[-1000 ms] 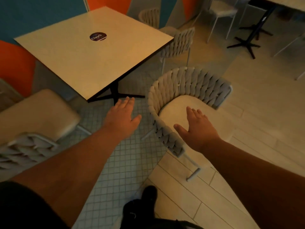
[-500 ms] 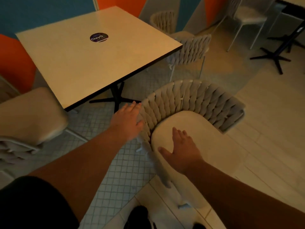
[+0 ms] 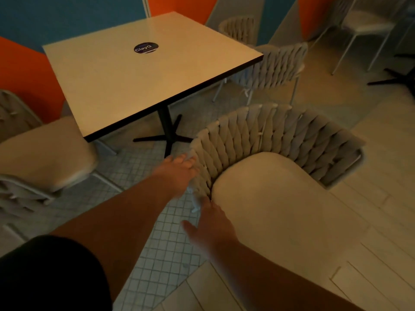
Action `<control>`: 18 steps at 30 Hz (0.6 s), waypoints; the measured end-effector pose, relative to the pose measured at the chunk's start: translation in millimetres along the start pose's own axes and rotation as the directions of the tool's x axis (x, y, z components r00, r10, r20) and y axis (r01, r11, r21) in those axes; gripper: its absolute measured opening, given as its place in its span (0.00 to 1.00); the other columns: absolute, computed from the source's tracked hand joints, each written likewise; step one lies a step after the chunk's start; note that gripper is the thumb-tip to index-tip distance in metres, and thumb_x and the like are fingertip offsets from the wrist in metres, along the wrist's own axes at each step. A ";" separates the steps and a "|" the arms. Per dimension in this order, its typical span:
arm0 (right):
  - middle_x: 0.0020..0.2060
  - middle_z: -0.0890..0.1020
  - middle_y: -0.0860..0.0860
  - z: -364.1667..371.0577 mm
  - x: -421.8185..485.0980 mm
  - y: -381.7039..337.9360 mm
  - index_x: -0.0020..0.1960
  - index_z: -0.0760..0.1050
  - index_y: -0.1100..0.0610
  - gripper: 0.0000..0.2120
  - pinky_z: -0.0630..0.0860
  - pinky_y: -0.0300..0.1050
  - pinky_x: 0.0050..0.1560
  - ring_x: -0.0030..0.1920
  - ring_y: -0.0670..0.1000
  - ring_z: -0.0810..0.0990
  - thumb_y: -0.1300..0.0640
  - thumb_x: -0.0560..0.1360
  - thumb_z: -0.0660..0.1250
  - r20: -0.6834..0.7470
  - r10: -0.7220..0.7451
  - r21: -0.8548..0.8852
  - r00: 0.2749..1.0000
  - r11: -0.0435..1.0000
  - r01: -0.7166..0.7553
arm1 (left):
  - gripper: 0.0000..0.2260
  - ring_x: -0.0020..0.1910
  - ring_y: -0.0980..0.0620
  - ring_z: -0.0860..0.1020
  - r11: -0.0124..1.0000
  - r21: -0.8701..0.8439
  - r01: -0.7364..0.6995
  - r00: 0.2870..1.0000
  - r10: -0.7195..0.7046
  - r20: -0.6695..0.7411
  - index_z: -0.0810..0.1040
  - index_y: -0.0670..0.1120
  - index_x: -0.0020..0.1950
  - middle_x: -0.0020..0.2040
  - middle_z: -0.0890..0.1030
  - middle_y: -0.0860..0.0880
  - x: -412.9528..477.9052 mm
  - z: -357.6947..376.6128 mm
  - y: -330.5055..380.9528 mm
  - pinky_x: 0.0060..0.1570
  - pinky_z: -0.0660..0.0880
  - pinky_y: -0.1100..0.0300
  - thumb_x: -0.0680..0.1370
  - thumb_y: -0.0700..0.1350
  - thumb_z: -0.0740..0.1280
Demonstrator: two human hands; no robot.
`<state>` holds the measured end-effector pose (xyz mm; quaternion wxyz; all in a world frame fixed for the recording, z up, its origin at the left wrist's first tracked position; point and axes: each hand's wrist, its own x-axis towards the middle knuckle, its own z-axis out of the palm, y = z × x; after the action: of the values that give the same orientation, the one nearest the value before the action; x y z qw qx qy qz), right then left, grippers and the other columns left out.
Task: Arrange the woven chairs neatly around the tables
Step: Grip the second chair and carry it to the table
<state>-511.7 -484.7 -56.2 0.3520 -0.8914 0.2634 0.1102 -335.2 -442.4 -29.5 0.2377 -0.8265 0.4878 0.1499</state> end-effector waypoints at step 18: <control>0.58 0.78 0.53 36.2 23.4 27.7 0.70 0.65 0.52 0.18 0.72 0.49 0.46 0.54 0.58 0.79 0.54 0.80 0.61 -0.294 -0.007 -0.107 0.956 0.994 -0.026 | 0.20 0.71 0.45 0.65 0.972 0.177 -0.154 0.979 0.174 -0.102 0.76 0.48 0.66 0.67 0.73 0.48 38.6 27.6 23.0 0.78 0.49 0.47 0.76 0.54 0.66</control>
<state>-507.7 -486.0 -107.4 0.2591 -0.9145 0.3107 -0.0076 -337.3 -465.3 -76.9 0.2644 -0.7675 0.5786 0.0785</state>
